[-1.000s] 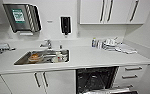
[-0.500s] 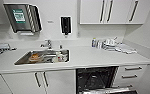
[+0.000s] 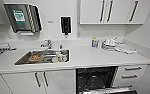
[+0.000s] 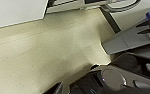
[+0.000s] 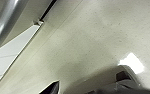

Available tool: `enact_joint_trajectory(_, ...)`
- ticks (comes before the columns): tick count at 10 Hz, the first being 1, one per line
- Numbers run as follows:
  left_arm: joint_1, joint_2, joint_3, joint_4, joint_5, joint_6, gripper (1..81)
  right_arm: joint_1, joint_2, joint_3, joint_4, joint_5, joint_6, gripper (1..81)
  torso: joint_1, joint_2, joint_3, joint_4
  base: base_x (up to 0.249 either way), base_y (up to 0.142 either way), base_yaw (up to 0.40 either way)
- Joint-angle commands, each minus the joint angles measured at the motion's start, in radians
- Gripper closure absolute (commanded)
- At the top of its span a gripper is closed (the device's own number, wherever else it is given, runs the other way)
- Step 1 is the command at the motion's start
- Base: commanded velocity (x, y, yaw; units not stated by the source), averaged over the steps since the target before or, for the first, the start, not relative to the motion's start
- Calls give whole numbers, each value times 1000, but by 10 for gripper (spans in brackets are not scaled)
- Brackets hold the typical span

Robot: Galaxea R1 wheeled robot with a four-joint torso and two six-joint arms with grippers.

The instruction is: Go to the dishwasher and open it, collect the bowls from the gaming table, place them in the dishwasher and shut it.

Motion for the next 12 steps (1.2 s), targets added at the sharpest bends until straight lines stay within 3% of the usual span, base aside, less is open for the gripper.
enact_joint_trajectory(1, 140, 33, -136, -6, -212, 6, 10, 4, -122, 165, -53, 1, -304, 10, 0, 0, 0, 0, 0, 0, 0)
enact_joint_trajectory(3, 214, 70, -181, -8, -240, 8, 10, -79, -134, 184, -53, 62, -410, 10, 0, 0, 0, 0, 0, 0, 0)
enact_joint_trajectory(5, 275, 108, -205, -14, -235, 5, 10, -165, -151, 170, -51, 150, -464, 10, 0, 0, 0, 0, 0, 0, 0)
enact_joint_trajectory(6, 293, 123, -223, -9, -237, 8, 10, -206, -161, 169, -53, 197, -497, 10, -64, 100, 0, 0, 0, 0, 0)
enact_joint_trajectory(7, 315, 139, -237, -6, -238, 8, 10, -246, -156, 159, -53, 229, -516, 10, -65, 100, 0, 0, 0, 0, 0)
enact_joint_trajectory(10, 399, 217, -325, 12, -243, 15, 10, -333, -91, 121, -80, 231, -545, 10, -104, 162, 0, 0, 0, 0, 0)
enact_joint_trajectory(12, 460, 292, -428, 20, -284, 15, 10, -387, -27, 22, -85, 276, -557, 10, -151, 234, 0, 0, 0, 0, 0)
